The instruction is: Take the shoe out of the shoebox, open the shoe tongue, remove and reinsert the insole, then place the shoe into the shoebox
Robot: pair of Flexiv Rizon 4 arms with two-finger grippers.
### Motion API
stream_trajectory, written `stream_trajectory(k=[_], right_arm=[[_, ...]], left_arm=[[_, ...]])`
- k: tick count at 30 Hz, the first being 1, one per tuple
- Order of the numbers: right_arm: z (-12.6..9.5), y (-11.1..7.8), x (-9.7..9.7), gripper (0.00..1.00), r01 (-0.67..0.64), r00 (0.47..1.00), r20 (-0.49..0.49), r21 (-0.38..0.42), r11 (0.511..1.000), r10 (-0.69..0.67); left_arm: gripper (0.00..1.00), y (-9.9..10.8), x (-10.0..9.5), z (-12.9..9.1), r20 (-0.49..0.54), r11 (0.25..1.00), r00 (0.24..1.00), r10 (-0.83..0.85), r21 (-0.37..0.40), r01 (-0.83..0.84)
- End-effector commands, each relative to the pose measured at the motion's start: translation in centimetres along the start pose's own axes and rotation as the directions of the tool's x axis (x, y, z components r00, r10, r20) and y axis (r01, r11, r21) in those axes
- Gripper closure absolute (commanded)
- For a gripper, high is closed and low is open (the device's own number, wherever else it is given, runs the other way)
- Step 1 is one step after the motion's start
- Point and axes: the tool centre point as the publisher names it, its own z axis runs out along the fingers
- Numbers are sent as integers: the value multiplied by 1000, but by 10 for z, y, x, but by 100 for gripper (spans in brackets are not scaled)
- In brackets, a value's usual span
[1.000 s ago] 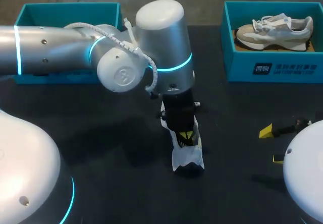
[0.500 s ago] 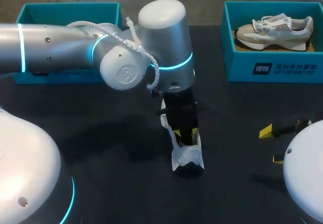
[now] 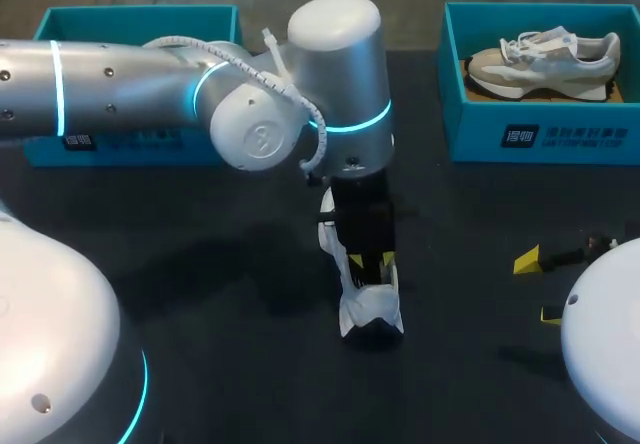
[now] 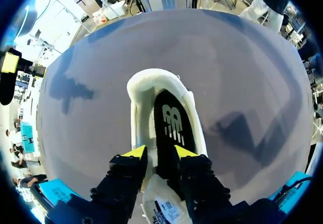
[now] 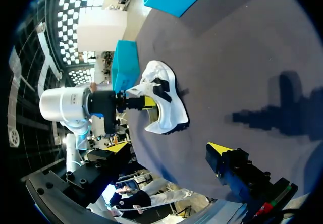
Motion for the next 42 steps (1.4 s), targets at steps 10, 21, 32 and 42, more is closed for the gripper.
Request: stream_trajectory(k=[10,21,32,42], right_arm=[[-1,-3,1,0,0,1000,3,-4,1000,0],[-1,-3,1,0,0,1000,3,-4,1000,0],[-1,-3,1,0,0,1000,3,-4,1000,0],[-1,-3,1,0,0,1000,3,-4,1000,0]], left_arm=[[51,18,3,-4,-20,1000,1000,-17,-3,17],[23,18,12,-18,-33,999,999,-43,3,43],[26,18,18,-18,-55,998,997,-55,3,55],[23,29,19,-29,-52,997,996,-69,-20,68]])
